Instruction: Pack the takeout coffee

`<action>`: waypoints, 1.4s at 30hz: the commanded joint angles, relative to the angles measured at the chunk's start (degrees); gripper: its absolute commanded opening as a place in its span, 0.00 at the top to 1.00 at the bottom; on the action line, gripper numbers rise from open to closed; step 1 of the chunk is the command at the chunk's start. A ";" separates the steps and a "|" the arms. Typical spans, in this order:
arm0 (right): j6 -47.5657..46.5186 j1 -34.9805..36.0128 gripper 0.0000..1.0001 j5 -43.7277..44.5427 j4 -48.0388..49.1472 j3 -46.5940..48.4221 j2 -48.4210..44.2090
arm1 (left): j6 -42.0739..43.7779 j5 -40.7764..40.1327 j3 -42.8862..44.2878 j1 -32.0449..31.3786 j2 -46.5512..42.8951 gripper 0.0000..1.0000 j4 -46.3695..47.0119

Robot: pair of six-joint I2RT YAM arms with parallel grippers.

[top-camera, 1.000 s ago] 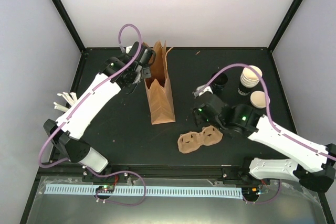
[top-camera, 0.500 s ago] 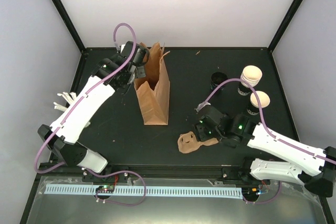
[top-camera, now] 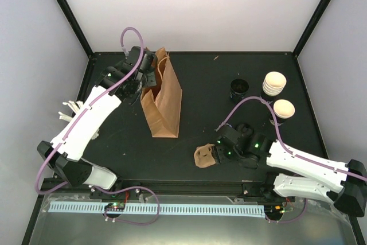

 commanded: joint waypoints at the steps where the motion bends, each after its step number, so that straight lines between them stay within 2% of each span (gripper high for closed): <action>1: 3.17 -0.22 0.32 0.31 3.65 -2.36 1.51 | 0.85 1.49 -0.90 0.58 -2.11 0.95 1.59; 8: 4.87 -0.32 0.31 7.78 8.10 -1.64 8.62 | 1.32 1.53 -1.06 0.80 -2.78 0.93 1.42; 13: 3.38 -0.79 0.30 11.32 10.18 1.38 14.24 | 1.29 1.54 -1.51 0.95 -3.61 0.87 1.39; 19: 0.84 -3.43 0.30 8.79 14.16 2.33 16.45 | 1.96 1.18 -2.20 1.09 -4.71 0.82 1.39; 29: -1.29 -3.73 0.29 6.26 13.17 2.36 19.47 | 2.89 1.59 -2.80 1.23 -5.57 0.69 1.92; 35: -2.89 -4.07 0.29 6.92 12.40 4.00 22.00 | 3.73 1.88 -2.84 1.19 -5.53 0.58 2.10; 42: -5.33 -6.89 0.32 7.41 12.12 4.87 24.26 | 4.00 1.81 -3.36 1.25 -6.34 0.52 2.09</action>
